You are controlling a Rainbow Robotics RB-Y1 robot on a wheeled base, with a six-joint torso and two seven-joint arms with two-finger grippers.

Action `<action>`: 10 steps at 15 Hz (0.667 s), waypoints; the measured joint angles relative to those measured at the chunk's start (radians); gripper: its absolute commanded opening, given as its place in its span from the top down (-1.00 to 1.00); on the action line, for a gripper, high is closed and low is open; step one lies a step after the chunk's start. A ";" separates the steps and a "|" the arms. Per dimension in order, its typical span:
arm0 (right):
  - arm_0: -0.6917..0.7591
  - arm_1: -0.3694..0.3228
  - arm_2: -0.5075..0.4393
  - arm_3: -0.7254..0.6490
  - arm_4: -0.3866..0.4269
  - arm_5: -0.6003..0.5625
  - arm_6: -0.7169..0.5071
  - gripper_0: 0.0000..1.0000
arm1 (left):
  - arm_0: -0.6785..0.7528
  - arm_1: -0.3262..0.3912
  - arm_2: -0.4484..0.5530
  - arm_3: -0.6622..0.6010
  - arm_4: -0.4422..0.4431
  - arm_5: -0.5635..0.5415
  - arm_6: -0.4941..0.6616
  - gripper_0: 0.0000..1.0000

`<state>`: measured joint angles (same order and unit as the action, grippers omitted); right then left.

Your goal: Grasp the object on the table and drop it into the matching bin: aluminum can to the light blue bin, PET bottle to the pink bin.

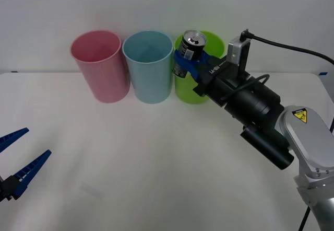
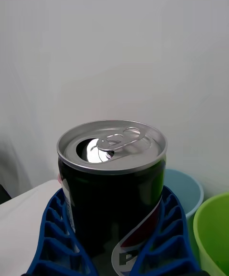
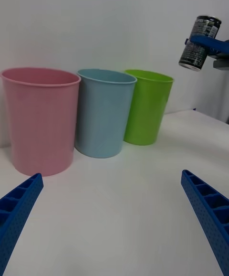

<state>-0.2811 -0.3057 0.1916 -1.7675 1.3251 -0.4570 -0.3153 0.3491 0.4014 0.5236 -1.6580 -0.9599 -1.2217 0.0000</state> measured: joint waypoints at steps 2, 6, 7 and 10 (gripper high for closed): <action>-0.064 0.037 -0.001 0.067 0.028 0.005 -0.003 1.00 | 0.000 0.000 0.000 0.000 0.000 0.000 0.000 -1.00; -0.188 0.121 -0.010 0.207 0.115 0.045 -0.010 1.00 | 0.000 0.000 0.000 0.000 0.000 0.000 0.000 -1.00; -0.221 0.143 -0.015 0.247 0.131 0.059 -0.011 1.00 | 0.000 0.000 0.000 0.000 0.000 0.000 0.000 -1.00; -0.310 0.198 -0.018 0.364 0.163 0.124 -0.009 1.00 | 0.000 0.000 0.000 0.000 0.000 0.000 0.000 -1.00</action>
<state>-0.5908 -0.1079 0.1734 -1.4037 1.4877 -0.3335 -0.3240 0.3491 0.4014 0.5236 -1.6580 -0.9599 -1.2217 0.0000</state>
